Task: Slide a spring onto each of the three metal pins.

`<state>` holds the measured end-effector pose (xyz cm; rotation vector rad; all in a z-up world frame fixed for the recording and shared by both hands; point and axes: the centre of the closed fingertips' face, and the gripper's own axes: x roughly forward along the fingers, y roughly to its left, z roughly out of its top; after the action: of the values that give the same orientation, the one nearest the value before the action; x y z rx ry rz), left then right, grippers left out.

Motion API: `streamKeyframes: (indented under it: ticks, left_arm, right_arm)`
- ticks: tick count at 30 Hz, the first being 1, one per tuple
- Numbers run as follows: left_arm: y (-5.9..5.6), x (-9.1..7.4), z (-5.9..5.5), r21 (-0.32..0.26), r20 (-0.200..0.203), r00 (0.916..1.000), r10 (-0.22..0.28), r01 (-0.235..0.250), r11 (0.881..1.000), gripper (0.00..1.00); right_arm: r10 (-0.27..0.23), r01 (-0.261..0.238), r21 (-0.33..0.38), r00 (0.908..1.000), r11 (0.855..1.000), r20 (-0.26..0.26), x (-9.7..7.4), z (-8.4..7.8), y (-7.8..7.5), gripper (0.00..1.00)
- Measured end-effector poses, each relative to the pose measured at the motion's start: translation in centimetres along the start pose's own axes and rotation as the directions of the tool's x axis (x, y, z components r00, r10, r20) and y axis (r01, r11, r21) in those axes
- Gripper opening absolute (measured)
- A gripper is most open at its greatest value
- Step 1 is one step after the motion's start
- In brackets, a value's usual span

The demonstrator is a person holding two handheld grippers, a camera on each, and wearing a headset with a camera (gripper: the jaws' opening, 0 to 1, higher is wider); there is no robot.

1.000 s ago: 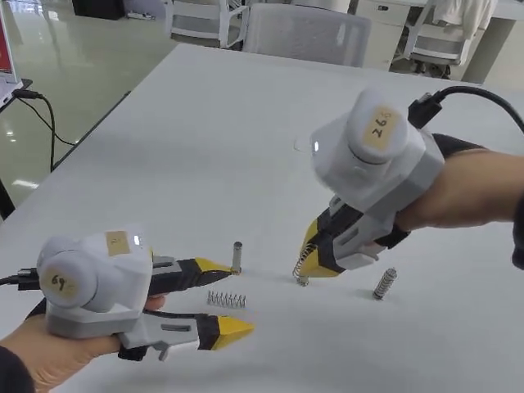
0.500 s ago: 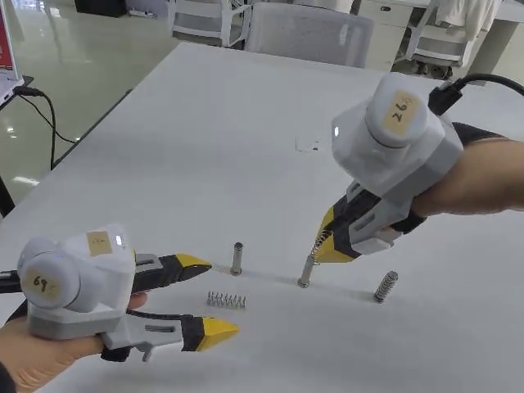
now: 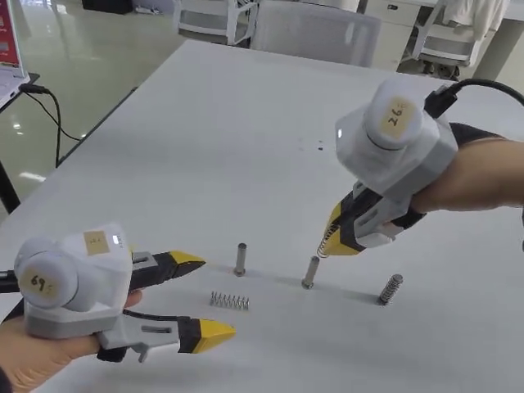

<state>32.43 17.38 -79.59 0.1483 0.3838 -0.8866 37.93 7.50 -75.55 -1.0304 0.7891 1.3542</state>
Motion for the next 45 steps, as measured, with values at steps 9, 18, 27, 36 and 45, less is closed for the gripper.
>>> streamKeyframes:
  ticks: [9,18,27,36,45]
  left_arm:
    - [0.2,-0.1,-0.1,0.0,0.0,1.0,0.006,-0.006,1.0,0.6]
    - [0.4,-0.1,-0.1,-0.001,0.0,0.9999,0.011,-0.011,1.0,0.61]
    - [0.4,-0.1,0.0,0.0,-0.001,0.9999,0.013,-0.013,1.0,0.6]
    - [0.6,-0.1,-0.1,-0.001,-0.003,0.9999,0.015,-0.015,1.0,0.6]
    - [0.5,-0.1,-0.2,-0.003,-0.007,0.9999,0.016,-0.016,1.0,0.59]
  right_arm:
    - [0.003,-0.003,0.009,0.9999,1.0,-0.011,1.4,-0.5,-0.9,0.13]
    - [0.013,-0.012,0.02,0.9997,1.0,-0.023,2.4,-1.2,-1.3,0.13]
    - [0.017,-0.017,0.018,0.9996,1.0,-0.022,2.9,-1.2,-1.7,0.13]
    - [0.026,-0.026,0.024,0.9992,0.999,-0.031,3.4,-1.5,-1.9,0.13]
    - [0.036,-0.035,0.035,0.9989,0.999,-0.031,3.9,-1.8,-2.0,0.13]
